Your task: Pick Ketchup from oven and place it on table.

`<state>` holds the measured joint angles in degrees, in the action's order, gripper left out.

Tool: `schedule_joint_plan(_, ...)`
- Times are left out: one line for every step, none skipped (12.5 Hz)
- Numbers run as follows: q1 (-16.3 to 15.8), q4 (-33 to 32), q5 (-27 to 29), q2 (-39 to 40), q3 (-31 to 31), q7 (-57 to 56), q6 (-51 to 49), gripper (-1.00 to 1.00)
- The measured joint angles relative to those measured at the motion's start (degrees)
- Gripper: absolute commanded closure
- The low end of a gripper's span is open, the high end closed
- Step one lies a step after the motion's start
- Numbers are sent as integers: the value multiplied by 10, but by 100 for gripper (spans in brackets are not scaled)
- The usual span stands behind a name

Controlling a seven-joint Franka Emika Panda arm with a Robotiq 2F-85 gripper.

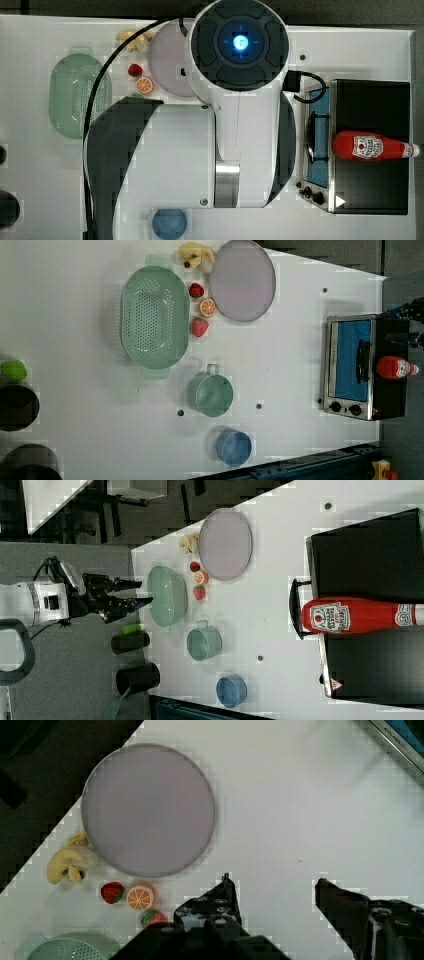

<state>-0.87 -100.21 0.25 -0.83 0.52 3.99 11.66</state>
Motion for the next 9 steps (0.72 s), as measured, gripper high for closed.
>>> schedule_joint_plan(0,-49,-10,-36,2,-19,-36,-85)
schedule_joint_plan(0,-99,-30,-86,6,-25,-80,-100)
schedule_joint_plan(0,-131,-46,-137,10,-29,-98,-100)
schedule_joint_plan(0,-134,-41,-162,20,-30,-95,-100)
schedule_joint_plan(0,-130,-36,-184,35,-30,-70,-100)
schedule_joint_plan(1,-116,-37,-190,53,-40,-54,-100)
schedule_joint_plan(10,-101,-38,-189,70,-41,-48,-100)
schedule_joint_plan(24,-95,-28,-184,86,-41,-13,-100)
schedule_joint_plan(30,-90,-30,-173,111,-41,8,-100)
